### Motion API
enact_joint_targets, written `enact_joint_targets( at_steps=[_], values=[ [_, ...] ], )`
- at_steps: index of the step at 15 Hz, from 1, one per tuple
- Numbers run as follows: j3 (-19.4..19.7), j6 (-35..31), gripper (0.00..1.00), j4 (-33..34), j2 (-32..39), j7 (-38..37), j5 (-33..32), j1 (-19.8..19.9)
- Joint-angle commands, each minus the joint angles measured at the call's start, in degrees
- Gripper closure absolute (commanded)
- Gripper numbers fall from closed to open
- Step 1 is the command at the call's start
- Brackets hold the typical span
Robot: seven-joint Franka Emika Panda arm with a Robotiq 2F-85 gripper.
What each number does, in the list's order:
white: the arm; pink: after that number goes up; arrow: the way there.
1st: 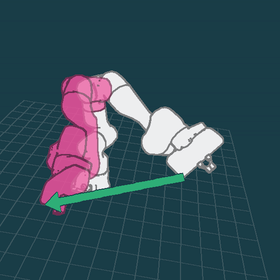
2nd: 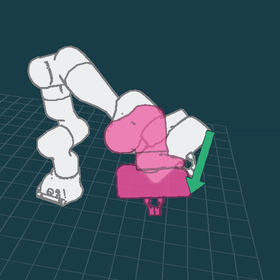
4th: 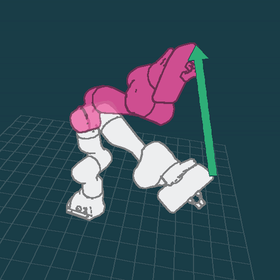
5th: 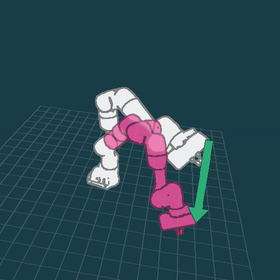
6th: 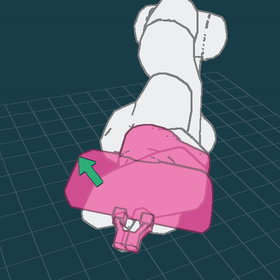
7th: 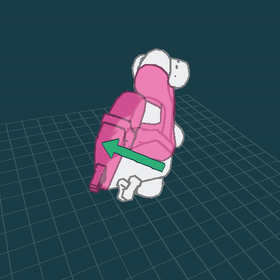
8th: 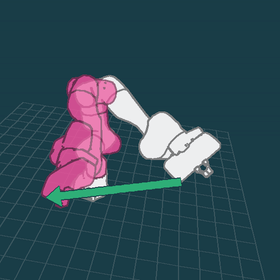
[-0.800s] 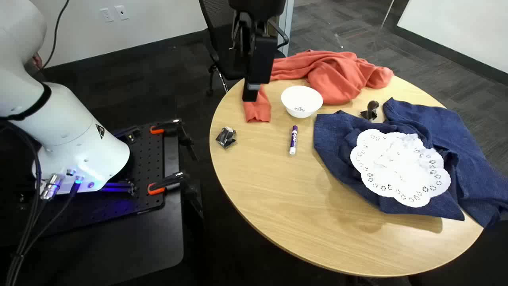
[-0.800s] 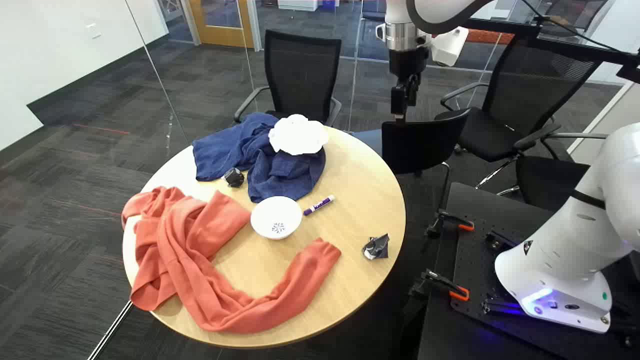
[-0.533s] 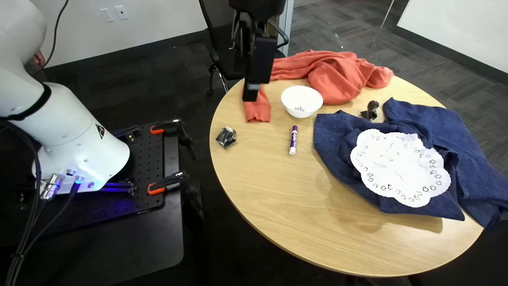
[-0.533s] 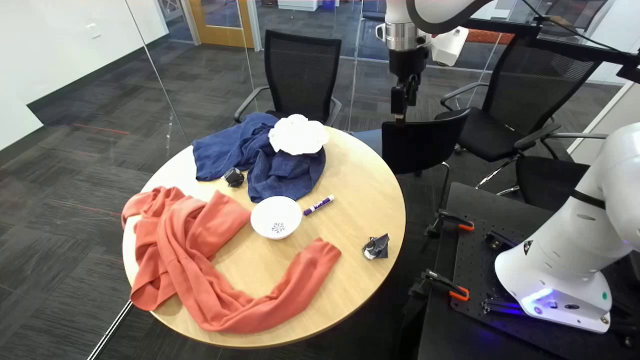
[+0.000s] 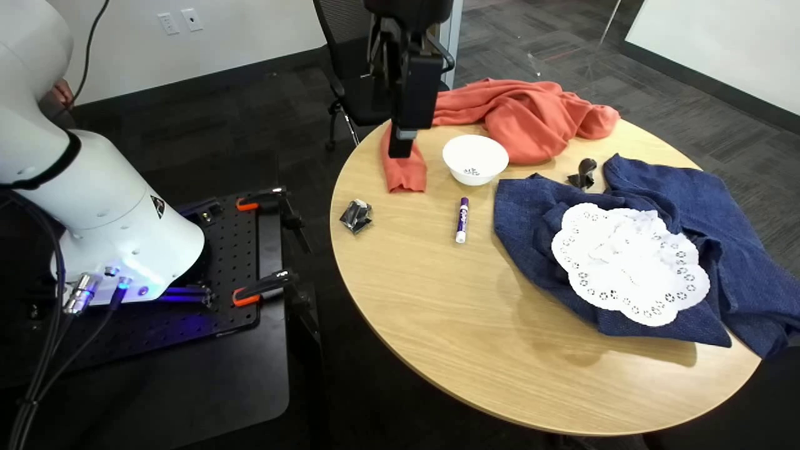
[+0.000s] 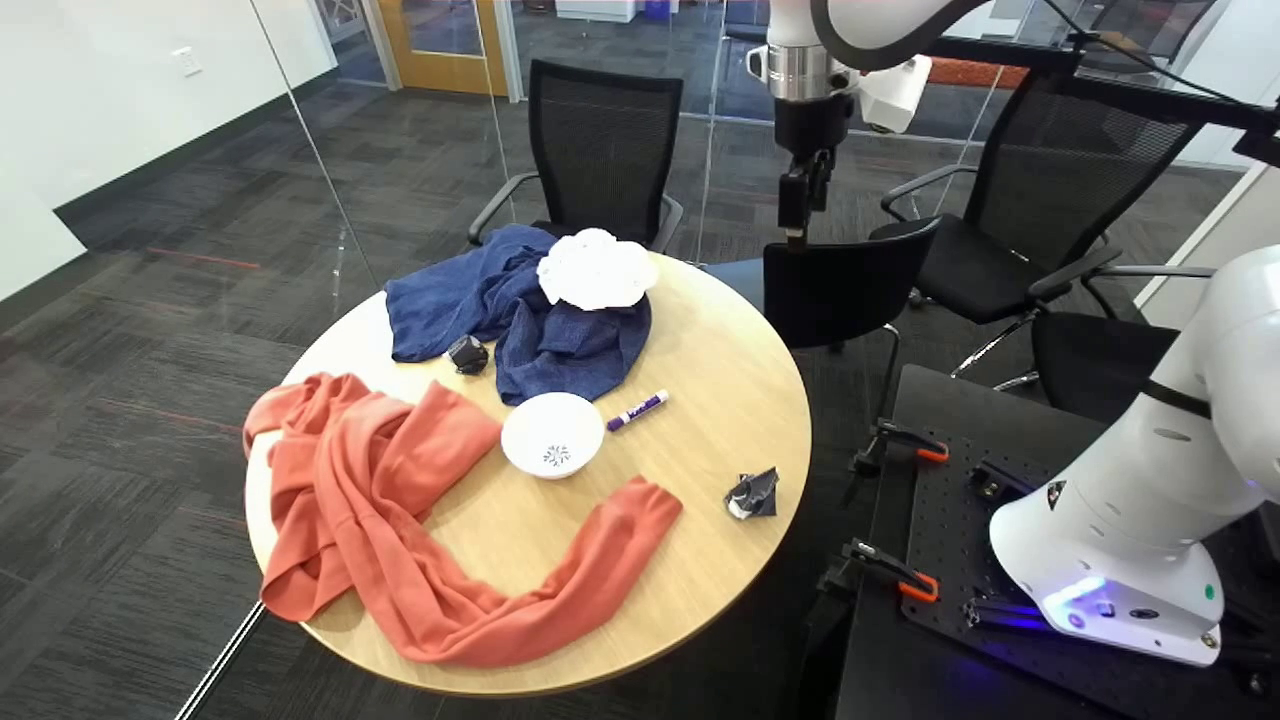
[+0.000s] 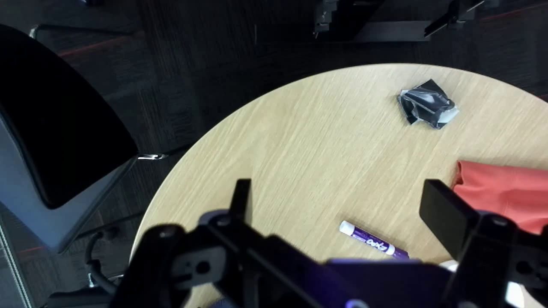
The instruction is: Put the marker in the bowl
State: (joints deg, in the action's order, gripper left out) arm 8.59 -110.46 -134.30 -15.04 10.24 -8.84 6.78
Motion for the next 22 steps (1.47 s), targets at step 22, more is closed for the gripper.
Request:
enact_joint_targets(
  at_steps=[22],
  values=[
    [-5.6, -23.8, 0.0, -0.1, 13.3, 39.0, 7.7, -6.7]
  ],
)
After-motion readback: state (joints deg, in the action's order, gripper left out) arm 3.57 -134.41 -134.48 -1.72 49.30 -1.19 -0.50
